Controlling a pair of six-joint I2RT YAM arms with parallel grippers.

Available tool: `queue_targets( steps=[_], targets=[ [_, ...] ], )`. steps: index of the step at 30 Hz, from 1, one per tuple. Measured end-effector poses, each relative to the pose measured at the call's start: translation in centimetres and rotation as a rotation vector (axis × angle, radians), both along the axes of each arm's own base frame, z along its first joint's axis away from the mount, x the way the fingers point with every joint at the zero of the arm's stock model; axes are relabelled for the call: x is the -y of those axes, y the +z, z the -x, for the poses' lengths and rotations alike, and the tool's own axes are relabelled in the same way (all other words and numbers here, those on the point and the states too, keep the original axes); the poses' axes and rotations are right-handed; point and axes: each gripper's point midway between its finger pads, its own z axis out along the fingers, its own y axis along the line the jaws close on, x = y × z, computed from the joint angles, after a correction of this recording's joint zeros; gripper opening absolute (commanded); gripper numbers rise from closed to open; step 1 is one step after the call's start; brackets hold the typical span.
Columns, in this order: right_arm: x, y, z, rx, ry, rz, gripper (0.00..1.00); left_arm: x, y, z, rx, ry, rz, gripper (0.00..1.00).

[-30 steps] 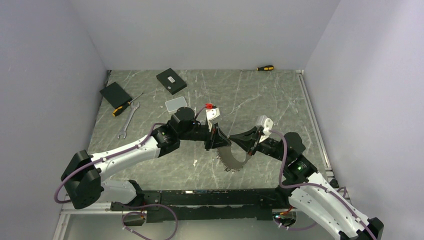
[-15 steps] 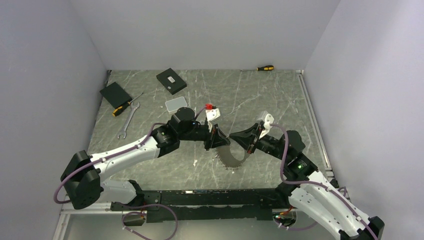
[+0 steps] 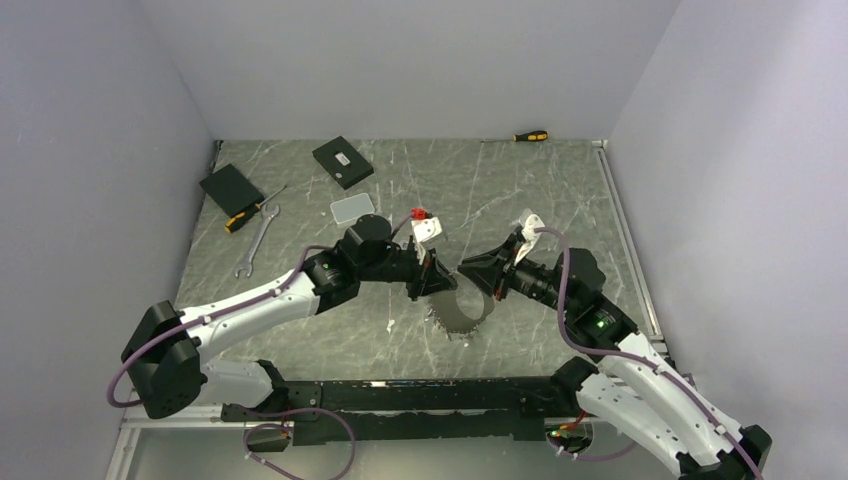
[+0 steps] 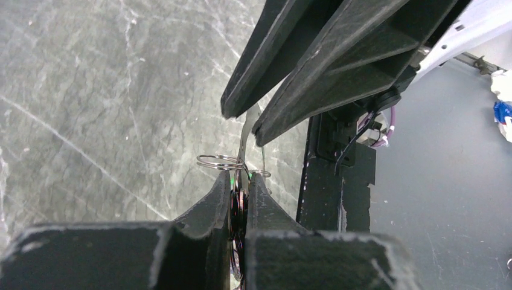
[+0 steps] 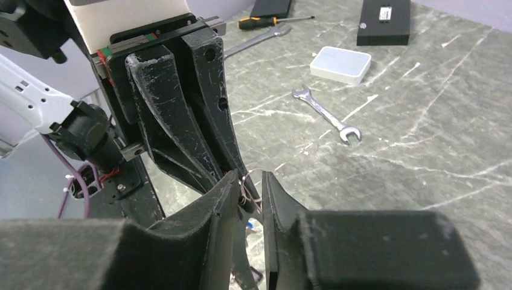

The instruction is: Put the keys on the keyring

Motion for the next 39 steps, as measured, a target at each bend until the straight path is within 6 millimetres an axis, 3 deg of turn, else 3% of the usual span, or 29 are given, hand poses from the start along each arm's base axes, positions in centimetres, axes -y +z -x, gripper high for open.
queue_targets(
  steps=[11, 23, 33, 39],
  targets=[
    [0.2, -0.9, -0.9, -0.063, -0.081, 0.103, 0.41, 0.2, 0.5, -1.1, -0.053, 0.069, -0.037, 0.00],
    [-0.3, -2.4, -1.7, -0.075, -0.136, 0.201, 0.38, 0.0, -0.2, -1.0, -0.099, 0.087, -0.069, 0.00],
    [-0.8, -2.5, -1.9, -0.064, -0.147, 0.228, 0.20, -0.2, -0.2, -1.4, -0.097, 0.099, -0.071, 0.00],
    [-0.8, -2.2, -1.8, -0.070, -0.147, 0.235, 0.01, -0.2, -0.1, -1.5, -0.091, 0.106, -0.068, 0.00]
  ],
)
